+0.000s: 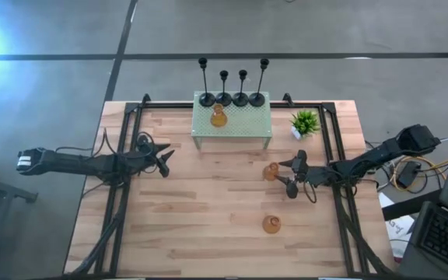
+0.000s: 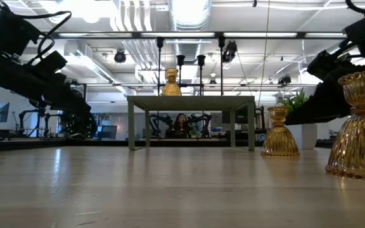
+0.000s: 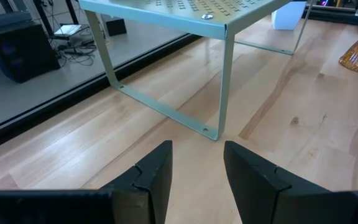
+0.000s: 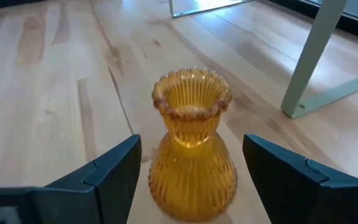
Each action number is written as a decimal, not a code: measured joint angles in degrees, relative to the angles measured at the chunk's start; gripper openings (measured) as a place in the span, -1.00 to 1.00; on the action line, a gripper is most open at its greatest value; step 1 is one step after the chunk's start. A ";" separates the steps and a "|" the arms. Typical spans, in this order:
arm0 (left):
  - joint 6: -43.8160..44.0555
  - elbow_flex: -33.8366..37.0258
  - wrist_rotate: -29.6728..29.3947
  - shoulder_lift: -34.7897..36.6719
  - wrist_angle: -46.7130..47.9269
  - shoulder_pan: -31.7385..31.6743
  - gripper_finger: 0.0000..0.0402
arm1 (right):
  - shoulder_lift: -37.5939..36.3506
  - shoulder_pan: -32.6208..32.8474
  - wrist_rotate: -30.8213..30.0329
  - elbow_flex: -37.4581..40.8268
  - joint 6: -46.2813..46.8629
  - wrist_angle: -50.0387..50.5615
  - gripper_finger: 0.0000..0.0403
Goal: Pick & Place candle stick holders
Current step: Put the top orange candle holder on the shelf aligned with the other orange candle holder
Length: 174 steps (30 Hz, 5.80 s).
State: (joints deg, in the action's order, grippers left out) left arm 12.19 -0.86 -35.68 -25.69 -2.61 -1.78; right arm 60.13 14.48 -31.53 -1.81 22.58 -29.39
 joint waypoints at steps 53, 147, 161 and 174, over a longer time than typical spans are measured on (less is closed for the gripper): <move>0.00 0.09 0.07 0.00 -0.79 0.00 -0.26 | 15.98 -17.44 3.21 -64.31 -1.91 49.49 -0.42; 0.01 0.15 0.05 0.00 -1.34 0.01 -0.26 | 32.97 -38.20 13.27 -52.41 -13.52 10.36 -0.42; 0.02 0.15 0.06 0.00 -1.34 0.01 -0.26 | 33.00 -38.49 12.05 -52.39 -13.59 10.54 -0.42; 0.01 0.15 0.05 0.00 -1.35 0.01 -0.26 | 33.28 -38.55 11.89 -52.17 -15.36 11.56 0.14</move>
State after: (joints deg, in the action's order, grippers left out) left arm 12.19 -0.71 -35.63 -25.69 -3.96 -1.77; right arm 93.41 -24.08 -19.64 -53.98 7.22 -17.82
